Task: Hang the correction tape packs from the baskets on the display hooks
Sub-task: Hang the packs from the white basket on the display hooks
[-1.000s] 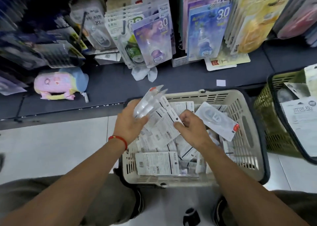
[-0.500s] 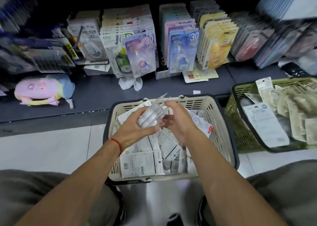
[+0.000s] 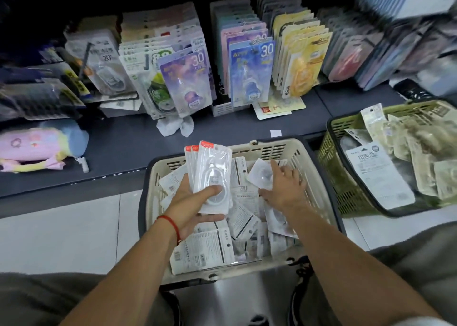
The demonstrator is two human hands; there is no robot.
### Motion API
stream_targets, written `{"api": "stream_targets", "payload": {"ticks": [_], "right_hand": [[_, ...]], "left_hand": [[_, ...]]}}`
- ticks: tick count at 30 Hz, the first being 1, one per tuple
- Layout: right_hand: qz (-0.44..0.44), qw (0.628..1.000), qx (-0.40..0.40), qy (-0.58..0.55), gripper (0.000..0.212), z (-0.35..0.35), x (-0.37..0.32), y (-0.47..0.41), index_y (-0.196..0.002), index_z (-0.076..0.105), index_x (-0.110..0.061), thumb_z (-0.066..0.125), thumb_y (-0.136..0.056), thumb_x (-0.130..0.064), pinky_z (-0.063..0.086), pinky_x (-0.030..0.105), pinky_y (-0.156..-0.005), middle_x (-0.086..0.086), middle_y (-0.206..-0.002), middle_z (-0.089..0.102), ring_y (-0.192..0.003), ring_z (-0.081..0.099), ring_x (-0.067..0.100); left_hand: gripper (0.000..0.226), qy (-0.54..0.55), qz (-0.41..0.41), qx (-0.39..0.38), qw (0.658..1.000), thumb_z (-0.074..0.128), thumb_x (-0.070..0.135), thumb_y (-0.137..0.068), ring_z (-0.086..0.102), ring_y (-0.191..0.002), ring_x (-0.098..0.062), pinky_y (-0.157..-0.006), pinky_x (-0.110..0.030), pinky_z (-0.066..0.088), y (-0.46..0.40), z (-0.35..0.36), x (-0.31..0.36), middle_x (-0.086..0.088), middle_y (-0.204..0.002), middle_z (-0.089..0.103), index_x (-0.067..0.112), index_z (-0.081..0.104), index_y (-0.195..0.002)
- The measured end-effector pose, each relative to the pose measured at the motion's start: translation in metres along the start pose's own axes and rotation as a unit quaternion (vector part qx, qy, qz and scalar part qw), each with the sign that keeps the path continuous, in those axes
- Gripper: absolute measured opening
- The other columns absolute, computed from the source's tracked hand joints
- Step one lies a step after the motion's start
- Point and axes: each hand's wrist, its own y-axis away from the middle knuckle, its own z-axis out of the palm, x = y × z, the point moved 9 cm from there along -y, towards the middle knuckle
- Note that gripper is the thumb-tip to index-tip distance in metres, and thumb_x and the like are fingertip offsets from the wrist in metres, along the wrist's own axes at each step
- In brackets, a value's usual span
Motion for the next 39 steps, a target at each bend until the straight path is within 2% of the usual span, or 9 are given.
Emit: {"api": "stream_targets", "payload": {"ticks": [4, 8, 15, 19, 23, 28, 32, 34, 39], "right_hand": [[-0.023, 0.997, 0.005, -0.073, 0.102, -0.022, -0.004, 0.01, -0.158, 0.031, -0.031, 0.087, -0.073, -0.041, 0.032, 0.049, -0.121, 0.008, -0.147, 0.034, -0.142, 0.029, 0.031], [-0.195, 0.962, 0.085, -0.169, 0.101, -0.094, -0.055, 0.037, -0.156, 0.037, -0.042, 0.086, -0.068, -0.027, 0.039, 0.044, -0.111, -0.007, -0.136, 0.035, -0.123, 0.027, 0.008], [-0.447, 0.885, 0.125, 0.029, 0.097, -0.161, -0.168, 0.103, -0.156, 0.039, -0.046, 0.075, -0.073, -0.011, 0.033, 0.055, -0.114, -0.003, -0.16, 0.027, -0.155, 0.014, 0.026], [-0.487, 0.853, 0.132, 0.132, 0.101, -0.171, -0.189, 0.116, -0.161, 0.016, -0.055, 0.07, -0.089, -0.008, 0.024, 0.056, -0.118, -0.005, -0.173, 0.007, -0.161, -0.003, 0.023], [-0.542, 0.82, 0.066, 0.17, 0.127, -0.175, -0.201, 0.126, -0.164, -0.008, -0.047, 0.064, -0.084, 0.021, 0.008, 0.039, -0.13, -0.02, -0.173, -0.016, -0.158, -0.024, 0.006], [-0.482, 0.844, 0.136, -0.192, 0.088, -0.232, -0.194, 0.13, -0.165, 0.024, -0.037, 0.056, -0.093, 0.003, 0.027, 0.002, -0.109, -0.022, -0.173, 0.011, -0.155, 0.011, -0.01], [-0.329, 0.842, 0.091, -0.418, 0.045, -0.234, -0.192, 0.113, -0.135, 0.058, -0.038, 0.074, -0.095, -0.049, 0.051, 0.017, -0.096, -0.021, -0.134, 0.066, -0.121, 0.062, -0.004], [-0.337, 0.812, 0.077, -0.47, 0.023, -0.24, -0.21, 0.115, -0.115, 0.069, -0.036, 0.076, -0.094, -0.044, 0.058, 0.019, -0.078, -0.016, -0.108, 0.078, -0.099, 0.073, 0.003], [-0.374, 0.79, 0.067, -0.481, 0.023, -0.276, -0.265, 0.118, -0.114, 0.071, -0.033, 0.08, -0.093, -0.033, 0.06, 0.02, -0.074, -0.017, -0.107, 0.079, -0.097, 0.075, 0.002]], "left_hand": [[0.061, 0.018, -0.003, -0.006, 1.0, 0.088, 0.012, -0.081, 0.077, -0.103, -0.032, -0.072, -0.054, 0.064, -0.005, 0.0, 0.019, -0.001, -0.12, 0.077, 0.037, 0.063, -0.131], [0.068, 0.08, -0.013, -0.009, 0.997, 0.094, 0.019, -0.071, 0.077, -0.105, -0.034, -0.075, -0.053, 0.064, 0.003, -0.003, 0.04, -0.006, -0.122, 0.078, 0.029, 0.064, -0.131], [0.061, 0.209, 0.014, -0.103, 0.972, 0.077, 0.033, -0.084, 0.075, -0.111, -0.033, -0.082, -0.053, 0.063, 0.023, 0.028, 0.093, -0.011, -0.131, 0.074, 0.03, 0.059, -0.142], [0.072, 0.233, 0.016, -0.214, 0.949, 0.077, 0.054, -0.087, 0.062, -0.133, -0.037, -0.108, -0.058, 0.051, 0.042, 0.051, 0.11, -0.017, -0.148, 0.061, 0.018, 0.06, -0.147], [0.081, 0.187, 0.078, -0.22, 0.954, 0.089, 0.021, -0.08, 0.066, -0.127, -0.041, -0.09, -0.056, 0.061, 0.055, 0.04, 0.126, -0.018, -0.143, 0.065, 0.021, 0.051, -0.151], [0.077, 0.167, 0.117, -0.179, 0.962, 0.075, 0.001, -0.078, 0.069, -0.121, -0.037, -0.083, -0.05, 0.063, 0.068, 0.027, 0.152, -0.013, -0.139, 0.069, 0.025, 0.054, -0.148], [0.08, 0.135, 0.169, -0.175, 0.96, 0.075, -0.001, -0.077, 0.069, -0.122, -0.038, -0.087, -0.054, 0.063, 0.081, 0.026, 0.195, -0.013, -0.137, 0.07, 0.028, 0.051, -0.148], [0.08, 0.114, 0.193, -0.175, 0.959, 0.077, 0.001, -0.078, 0.072, -0.117, -0.036, -0.081, -0.052, 0.065, 0.089, 0.029, 0.225, -0.015, -0.136, 0.07, 0.026, 0.049, -0.149], [0.07, 0.095, 0.26, -0.13, 0.952, 0.082, 0.029, -0.087, 0.069, -0.123, -0.038, -0.089, -0.061, 0.06, 0.1, -0.006, 0.283, -0.012, -0.138, 0.069, 0.029, 0.05, -0.148]]}}
